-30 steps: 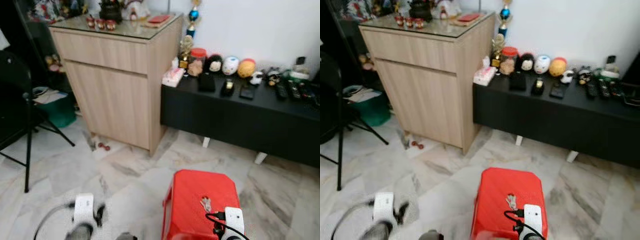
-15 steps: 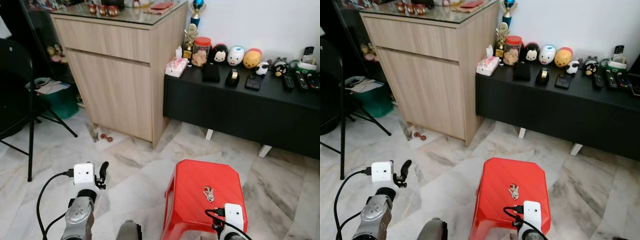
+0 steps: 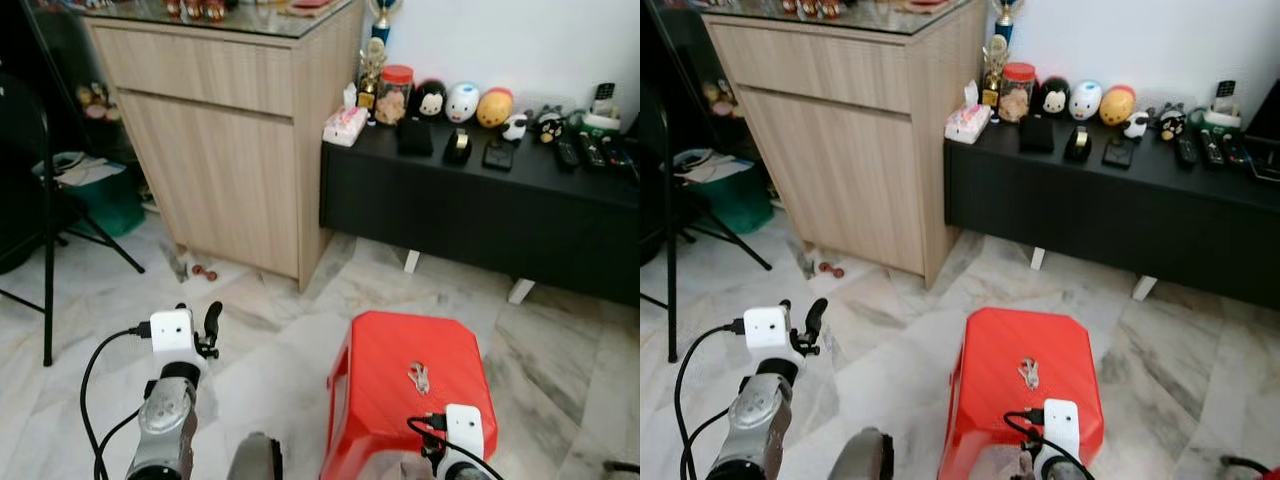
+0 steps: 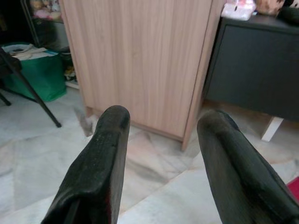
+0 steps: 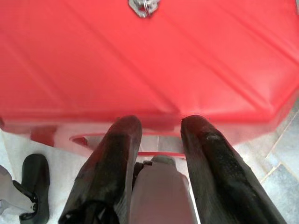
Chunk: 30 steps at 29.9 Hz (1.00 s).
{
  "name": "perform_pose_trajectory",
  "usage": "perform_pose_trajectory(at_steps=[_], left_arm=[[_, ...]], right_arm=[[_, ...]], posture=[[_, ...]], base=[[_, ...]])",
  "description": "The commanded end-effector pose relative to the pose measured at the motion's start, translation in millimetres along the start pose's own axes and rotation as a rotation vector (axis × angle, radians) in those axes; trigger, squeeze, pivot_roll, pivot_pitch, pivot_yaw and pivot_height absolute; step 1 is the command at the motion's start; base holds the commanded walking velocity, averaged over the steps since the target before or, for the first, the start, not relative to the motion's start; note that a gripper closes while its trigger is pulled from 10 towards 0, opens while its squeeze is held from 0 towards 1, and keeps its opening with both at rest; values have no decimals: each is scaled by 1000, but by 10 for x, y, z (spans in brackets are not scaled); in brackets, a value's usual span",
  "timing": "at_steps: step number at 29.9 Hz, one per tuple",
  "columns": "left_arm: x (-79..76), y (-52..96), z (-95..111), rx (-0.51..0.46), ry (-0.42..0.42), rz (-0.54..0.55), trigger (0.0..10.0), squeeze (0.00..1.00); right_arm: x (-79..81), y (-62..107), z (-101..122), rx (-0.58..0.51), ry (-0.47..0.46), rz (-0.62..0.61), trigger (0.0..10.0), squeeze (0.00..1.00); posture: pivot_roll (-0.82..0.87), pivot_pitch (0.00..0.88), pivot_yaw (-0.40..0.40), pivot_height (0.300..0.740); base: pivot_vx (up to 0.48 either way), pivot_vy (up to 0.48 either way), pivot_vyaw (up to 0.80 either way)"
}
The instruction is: Hang keys on a hook
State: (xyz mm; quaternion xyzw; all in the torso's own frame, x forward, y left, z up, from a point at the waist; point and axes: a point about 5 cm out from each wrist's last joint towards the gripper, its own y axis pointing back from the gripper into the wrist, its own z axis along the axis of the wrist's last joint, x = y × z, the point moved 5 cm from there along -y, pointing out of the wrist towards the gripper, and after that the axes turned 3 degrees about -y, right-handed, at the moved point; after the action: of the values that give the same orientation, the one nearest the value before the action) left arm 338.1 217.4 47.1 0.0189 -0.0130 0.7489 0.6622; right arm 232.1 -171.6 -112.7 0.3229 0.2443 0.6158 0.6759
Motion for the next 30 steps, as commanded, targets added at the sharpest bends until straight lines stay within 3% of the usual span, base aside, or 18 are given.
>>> perform_pose_trajectory(at_steps=[1,9,16,30], left_arm=[[-24,-28,58,-12,8,-11,10000,0],[-27,-99,185,-48,21,-27,10000,0],[-39,-107,160,-34,29,-32,10000,0],[-21,-130,144,-18,38,-37,10000,0]], right_arm=[[-5,-3,27,-11,-3,-1,10000,0],[-18,1,6,-1,9,7,10000,0],[-18,2,18,-8,25,15,10000,0],[-38,11,-22,2,-8,11,10000,0]], posture=[[156,24,-39,618],[157,23,-43,618],[152,19,-44,618],[153,0,-37,618]], base=[[0,0,0],[0,0,0],[0,0,0],[0,0,669]])
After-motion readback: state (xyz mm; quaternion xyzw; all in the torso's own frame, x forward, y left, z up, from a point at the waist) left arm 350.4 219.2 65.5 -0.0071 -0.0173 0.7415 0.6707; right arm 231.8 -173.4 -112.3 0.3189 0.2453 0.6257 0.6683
